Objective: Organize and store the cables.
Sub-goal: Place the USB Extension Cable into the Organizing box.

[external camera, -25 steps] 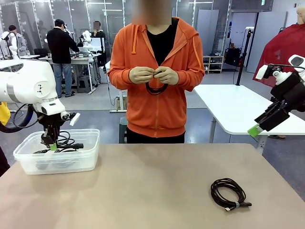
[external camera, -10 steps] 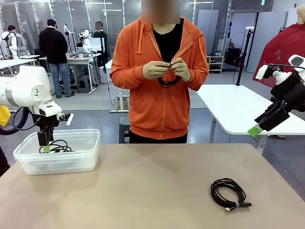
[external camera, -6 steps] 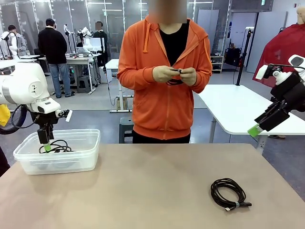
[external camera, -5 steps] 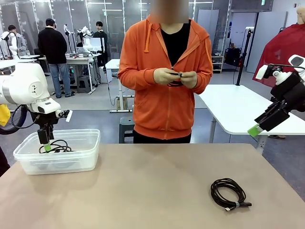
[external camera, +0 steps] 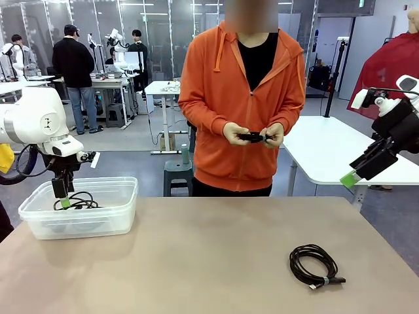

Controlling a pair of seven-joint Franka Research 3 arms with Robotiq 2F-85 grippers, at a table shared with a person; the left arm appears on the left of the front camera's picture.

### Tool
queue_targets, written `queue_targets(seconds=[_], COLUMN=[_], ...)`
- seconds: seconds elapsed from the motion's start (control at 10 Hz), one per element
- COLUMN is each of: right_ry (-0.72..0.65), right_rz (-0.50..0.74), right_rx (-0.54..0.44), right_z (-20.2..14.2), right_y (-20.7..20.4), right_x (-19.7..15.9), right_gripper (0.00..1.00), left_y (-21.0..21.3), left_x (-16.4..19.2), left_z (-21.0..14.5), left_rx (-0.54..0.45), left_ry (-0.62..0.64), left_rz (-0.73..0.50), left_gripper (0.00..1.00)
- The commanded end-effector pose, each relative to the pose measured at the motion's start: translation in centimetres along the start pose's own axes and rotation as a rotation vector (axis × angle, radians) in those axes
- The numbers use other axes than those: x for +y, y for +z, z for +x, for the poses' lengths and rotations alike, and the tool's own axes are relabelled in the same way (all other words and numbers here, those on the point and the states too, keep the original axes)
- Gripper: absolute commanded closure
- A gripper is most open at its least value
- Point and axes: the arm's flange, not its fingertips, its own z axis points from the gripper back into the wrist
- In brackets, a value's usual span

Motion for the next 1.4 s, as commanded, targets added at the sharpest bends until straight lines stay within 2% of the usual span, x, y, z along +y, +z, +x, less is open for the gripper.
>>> queue_targets(seconds=[0.0,0.6,0.7,0.9,1.1,1.3], right_ry=[0.004,0.004,0.004,0.004,0.004,0.004], right_rz=[-0.001,-0.001,-0.001,-0.001,-0.001,-0.001], right_rx=[-0.001,-0.001,-0.001,-0.001,-0.001,-0.001], right_z=[0.1,0.1,0.1,0.1,0.1,0.1], right_y=[0.1,0.1,0.1,0.1,0.1,0.1], right_x=[-0.1,-0.1,-0.1,-0.1,-0.1,-0.1], right_gripper=[0.00,0.00,0.00,0.00,0.00,0.00], left_y=[0.0,0.0,2.2,6.4,11.3,15.3], left_x=[0.1,0.0,0.9,1.2,-1.0,-3.5], left_z=[-0.1,0.0,-0.3,-1.0,-1.7,-2.7], left_rx=[0.010,0.000,-0.023,-0.153,-0.277,-0.353], left_ry=[-0.004,0.000,0.036,0.114,0.164,0.201], left_rz=[0.004,0.000,-0.046,-0.092,-0.105,-0.087], left_gripper=[0.00,0.00,0.00,0.00,0.00,0.00])
